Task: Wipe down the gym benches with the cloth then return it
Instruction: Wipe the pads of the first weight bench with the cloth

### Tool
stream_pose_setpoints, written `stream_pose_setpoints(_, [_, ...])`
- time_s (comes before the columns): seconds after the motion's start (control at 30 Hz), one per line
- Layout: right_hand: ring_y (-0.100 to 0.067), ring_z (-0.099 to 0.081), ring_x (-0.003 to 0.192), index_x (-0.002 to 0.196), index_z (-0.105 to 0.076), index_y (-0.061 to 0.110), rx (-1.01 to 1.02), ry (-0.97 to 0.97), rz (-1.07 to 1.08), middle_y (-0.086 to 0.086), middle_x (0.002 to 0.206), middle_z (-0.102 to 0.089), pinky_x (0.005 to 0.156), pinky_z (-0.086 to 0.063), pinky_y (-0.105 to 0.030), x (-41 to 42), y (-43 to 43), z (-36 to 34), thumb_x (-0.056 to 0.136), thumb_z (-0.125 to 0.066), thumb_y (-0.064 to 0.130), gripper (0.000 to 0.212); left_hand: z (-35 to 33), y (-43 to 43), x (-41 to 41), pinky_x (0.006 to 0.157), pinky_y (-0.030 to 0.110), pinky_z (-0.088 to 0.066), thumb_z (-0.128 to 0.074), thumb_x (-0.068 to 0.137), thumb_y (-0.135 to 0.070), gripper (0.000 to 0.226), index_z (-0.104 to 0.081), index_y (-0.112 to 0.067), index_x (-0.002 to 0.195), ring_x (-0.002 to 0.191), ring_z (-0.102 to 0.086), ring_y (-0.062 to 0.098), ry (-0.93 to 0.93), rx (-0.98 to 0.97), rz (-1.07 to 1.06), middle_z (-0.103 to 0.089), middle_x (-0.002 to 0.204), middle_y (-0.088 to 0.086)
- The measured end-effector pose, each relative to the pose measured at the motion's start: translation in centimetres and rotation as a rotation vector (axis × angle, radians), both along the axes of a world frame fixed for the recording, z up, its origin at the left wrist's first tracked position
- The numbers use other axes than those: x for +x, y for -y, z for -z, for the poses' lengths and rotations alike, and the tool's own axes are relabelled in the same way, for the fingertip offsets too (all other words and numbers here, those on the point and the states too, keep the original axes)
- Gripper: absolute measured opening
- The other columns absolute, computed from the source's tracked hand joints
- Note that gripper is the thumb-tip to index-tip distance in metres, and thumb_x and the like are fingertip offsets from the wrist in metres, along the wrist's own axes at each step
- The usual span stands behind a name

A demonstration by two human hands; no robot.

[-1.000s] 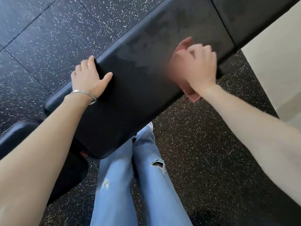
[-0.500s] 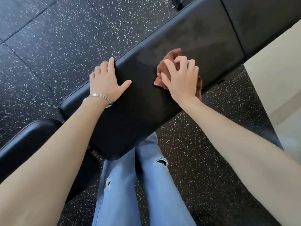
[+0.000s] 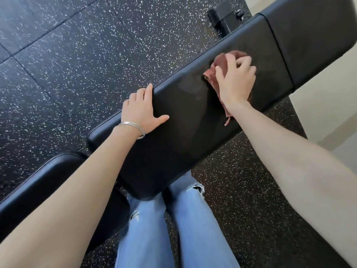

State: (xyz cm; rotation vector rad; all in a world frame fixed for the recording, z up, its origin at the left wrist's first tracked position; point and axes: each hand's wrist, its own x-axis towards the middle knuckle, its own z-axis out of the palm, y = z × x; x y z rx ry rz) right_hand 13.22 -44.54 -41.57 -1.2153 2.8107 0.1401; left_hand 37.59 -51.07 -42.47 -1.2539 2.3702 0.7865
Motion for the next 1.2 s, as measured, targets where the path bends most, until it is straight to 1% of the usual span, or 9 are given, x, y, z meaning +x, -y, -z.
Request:
stream_pose_setpoints(0.17, [-0.031, -0.047, 0.088, 0.119, -0.055, 0.024, 0.058, 0.061, -0.438, -0.010, 0.109, -0.053, 0.067, -0.035, -0.037, 7.5, 0.5, -0.4, 0.092, -0.035, 0.046, 0.040, -0.1, 0.2, 0.0, 0.105, 0.047, -0.031, -0.059, 0.077, -0.061, 0.099, -0.010, -0.013, 0.149, 0.131, -0.034, 0.034, -0.007, 0.030, -0.015, -0.032, 0.147, 0.009])
stream_pose_setpoints(0.27, [-0.032, -0.050, 0.089, 0.116, -0.057, 0.025, 0.089, 0.063, -0.603, -0.009, 0.108, -0.056, 0.067, -0.037, -0.039, 6.4, 1.0, -0.8, 0.090, -0.036, 0.046, 0.039, 0.1, 0.3, 0.1, 0.104, 0.047, -0.032, -0.058, 0.077, -0.061, 0.099, -0.010, -0.013, 0.149, 0.130, -0.035, 0.034, -0.007, 0.027, -0.012, -0.033, 0.146, 0.009])
stream_pose_setpoints(0.33, [-0.033, -0.050, 0.094, 0.117, -0.056, 0.027, 0.090, 0.019, -0.566, -0.009, 0.112, -0.055, 0.070, -0.036, -0.040, 3.0, 1.1, -0.8, 0.089, -0.040, 0.046, 0.038, 0.2, 0.1, 0.1, 0.103, 0.047, -0.033, -0.058, 0.077, -0.062, 0.099, -0.011, -0.012, 0.149, 0.128, -0.036, 0.034, -0.008, 0.006, -0.006, -0.034, 0.145, 0.010])
stream_pose_setpoints(0.47, [-0.033, -0.043, 0.108, 0.127, -0.049, 0.027, 0.040, 0.006, -0.065, -0.010, 0.121, -0.047, 0.083, -0.038, -0.042, -3.9, 2.1, -0.7, 0.093, -0.044, 0.046, 0.039, 0.4, -0.1, 0.1, 0.105, 0.047, -0.032, -0.057, 0.077, -0.062, 0.098, -0.012, -0.013, 0.149, 0.129, -0.036, 0.034, -0.012, -0.011, -0.036, -0.034, 0.146, 0.010])
stream_pose_setpoints(0.53, [-0.034, -0.043, 0.110, 0.127, -0.050, 0.024, 0.047, 0.010, 0.041, -0.011, 0.123, -0.046, 0.085, -0.039, -0.043, -4.6, 3.2, -0.6, 0.094, -0.044, 0.046, 0.040, 0.4, -0.1, 0.0, 0.106, 0.046, -0.030, -0.057, 0.078, -0.062, 0.097, -0.012, -0.012, 0.149, 0.130, -0.036, 0.034, -0.018, -0.007, -0.052, -0.034, 0.146, 0.011])
stream_pose_setpoints(0.6, [-0.033, -0.044, 0.108, 0.124, -0.052, 0.023, 0.057, 0.012, -0.013, -0.010, 0.122, -0.046, 0.085, -0.039, -0.041, -3.0, 4.0, -0.7, 0.093, -0.044, 0.047, 0.039, 0.3, -0.2, -0.3, 0.106, 0.046, -0.030, -0.057, 0.078, -0.062, 0.097, -0.013, -0.012, 0.148, 0.129, -0.036, 0.035, -0.012, -0.005, -0.061, -0.034, 0.146, 0.011])
stream_pose_setpoints(0.83, [-0.029, -0.044, 0.100, 0.115, -0.055, 0.025, 0.113, 0.118, -0.659, -0.005, 0.113, -0.049, 0.074, -0.032, -0.035, 5.7, 4.3, -0.4, 0.091, -0.040, 0.049, 0.037, -0.3, -0.4, -1.6, 0.107, 0.047, -0.027, -0.055, 0.077, -0.064, 0.098, -0.014, -0.010, 0.148, 0.131, -0.034, 0.035, 0.069, 0.005, -0.129, -0.033, 0.146, 0.012])
stream_pose_setpoints(1.0, [-0.028, -0.046, 0.100, 0.114, -0.056, 0.026, 0.084, 0.130, -0.665, -0.004, 0.111, -0.051, 0.075, -0.034, -0.035, 0.9, 4.4, -0.1, 0.089, -0.040, 0.052, 0.040, -0.4, -0.6, -3.2, 0.108, 0.047, -0.026, -0.054, 0.078, -0.065, 0.097, -0.016, -0.009, 0.148, 0.131, -0.033, 0.036, 0.095, -0.014, -0.160, -0.032, 0.147, 0.013])
stream_pose_setpoints(1.2, [-0.030, -0.048, 0.103, 0.116, -0.057, 0.027, 0.026, 0.029, -0.429, -0.007, 0.114, -0.053, 0.078, -0.036, -0.038, -8.7, 4.2, 0.4, 0.088, -0.035, 0.054, 0.045, -0.3, -0.2, -7.4, 0.108, 0.049, -0.026, -0.053, 0.079, -0.064, 0.095, -0.016, -0.010, 0.148, 0.131, -0.033, 0.036, 0.068, -0.028, -0.153, -0.033, 0.146, 0.013])
